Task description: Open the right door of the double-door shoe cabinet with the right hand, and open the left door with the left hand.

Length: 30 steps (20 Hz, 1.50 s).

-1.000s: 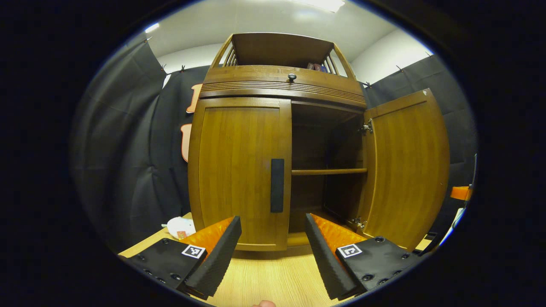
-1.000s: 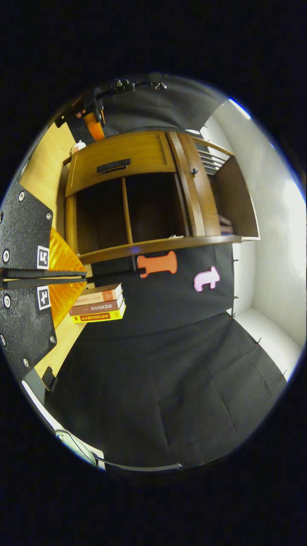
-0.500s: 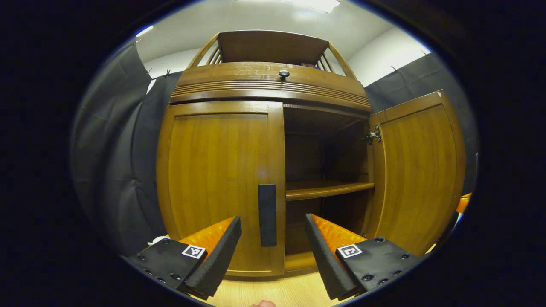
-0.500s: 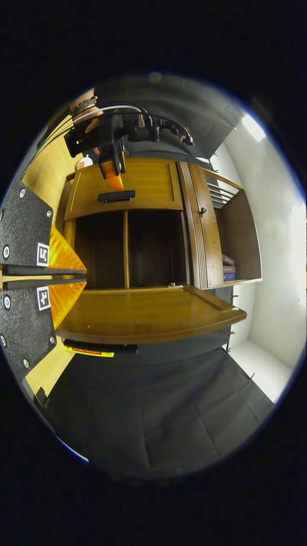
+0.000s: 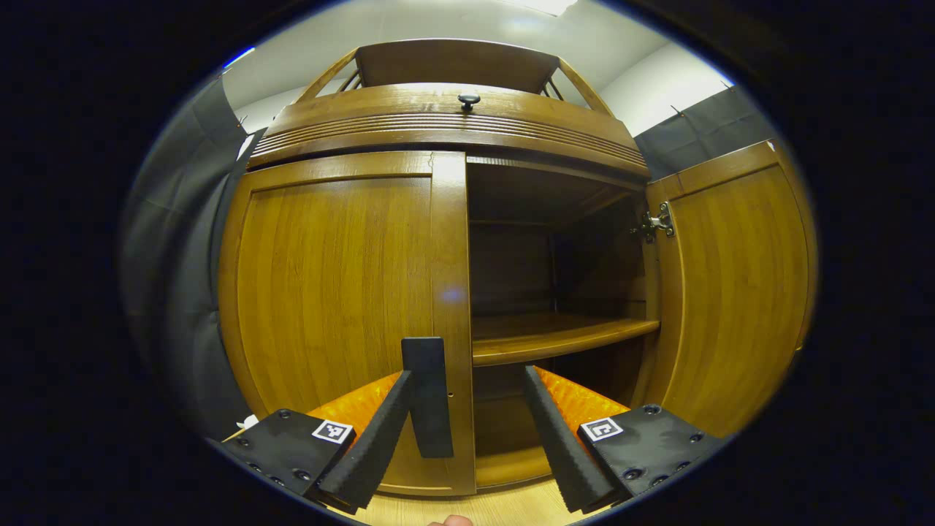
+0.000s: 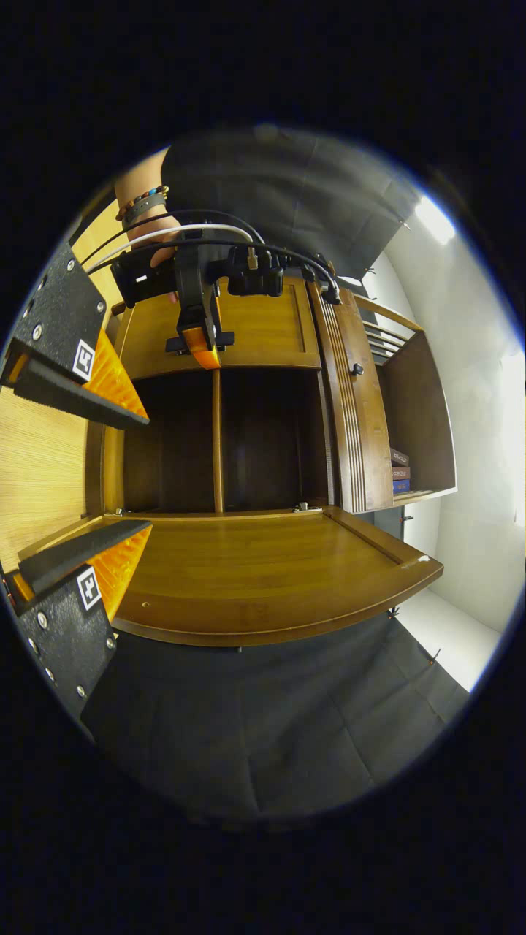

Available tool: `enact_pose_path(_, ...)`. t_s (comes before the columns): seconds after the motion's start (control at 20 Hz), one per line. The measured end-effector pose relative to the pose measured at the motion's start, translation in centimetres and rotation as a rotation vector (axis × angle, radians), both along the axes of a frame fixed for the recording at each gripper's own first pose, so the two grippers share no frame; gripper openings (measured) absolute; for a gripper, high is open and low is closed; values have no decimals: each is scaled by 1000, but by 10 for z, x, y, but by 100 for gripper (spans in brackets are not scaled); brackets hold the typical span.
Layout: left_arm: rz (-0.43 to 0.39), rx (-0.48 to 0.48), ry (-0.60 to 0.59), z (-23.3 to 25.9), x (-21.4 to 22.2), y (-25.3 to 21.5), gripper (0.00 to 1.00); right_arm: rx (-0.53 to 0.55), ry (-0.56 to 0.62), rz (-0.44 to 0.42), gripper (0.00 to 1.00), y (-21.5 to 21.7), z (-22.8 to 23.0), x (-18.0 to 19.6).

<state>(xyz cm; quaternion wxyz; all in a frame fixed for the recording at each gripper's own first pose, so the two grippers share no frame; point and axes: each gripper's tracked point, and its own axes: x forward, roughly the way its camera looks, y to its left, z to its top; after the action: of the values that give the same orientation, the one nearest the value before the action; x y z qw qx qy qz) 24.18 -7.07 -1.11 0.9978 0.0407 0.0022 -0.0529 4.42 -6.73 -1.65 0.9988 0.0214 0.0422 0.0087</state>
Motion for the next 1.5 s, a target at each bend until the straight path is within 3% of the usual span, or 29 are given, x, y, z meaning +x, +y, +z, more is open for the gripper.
enact_pose_path(0.05, 3, -3, -3, -1, 0, 0, 96, -6, 3, -6, 87, -3, -2, 0)
enact_pose_path(0.15, 6, 12, -8, -1, 0, -1, 94, -1, 12, -2, 92, -3, -6, 1)
enact_pose_path(0.2, 11, 19, -8, -1, 1, -1, 94, 8, 16, 2, 87, -2, -7, 3)
enact_pose_path(0.25, 22, 21, -4, -2, 1, -1, 94, 14, 20, 6, 93, -2, -7, 2)
enact_pose_path(0.3, 31, 22, -3, -1, 2, 0, 94, 14, 21, 12, 87, 0, -8, 3)
enact_pose_path(0.55, 75, 67, -8, -3, 4, 5, 94, -6, 1, 18, 87, -2, -4, 5)
enact_pose_path(0.6, 74, 61, -7, -4, 7, 4, 95, -6, 2, 19, 94, -3, -5, 5)
enact_pose_path(0.7, 74, 56, 11, -11, 15, 4, 97, -10, 7, 18, 94, -5, -7, 4)
enact_pose_path(0.75, 76, 46, 26, -16, 19, 5, 98, -12, 7, 18, 87, -6, -6, 4)
enact_pose_path(0.8, 74, 28, 38, -19, 24, 5, 99, -14, 6, 17, 87, -7, -5, 4)
enact_pose_path(0.85, 72, 4, 47, -23, 25, 5, 99, -19, 4, 16, 94, -8, -4, 3)
enact_pose_path(0.95, 73, -27, 85, -36, 32, 8, 99, -32, -2, 13, 94, -10, 0, 2)
enact_pose_path(1.0, 128, -16, 81, -38, 29, 21, 91, -38, -1, 13, 87, -10, 1, 1)
enact_pose_path(1.25, 35, -95, 53, -33, 34, 26, 53, -47, 11, 34, 87, 0, 0, -1)
enact_pose_path(1.35, 11, -79, 74, -37, 34, 23, 38, -52, 21, 51, 87, 8, -3, 0)
enact_pose_path(1.5, 23, -38, 84, -35, 31, 28, 31, -72, 19, 70, 87, 18, -3, -6)
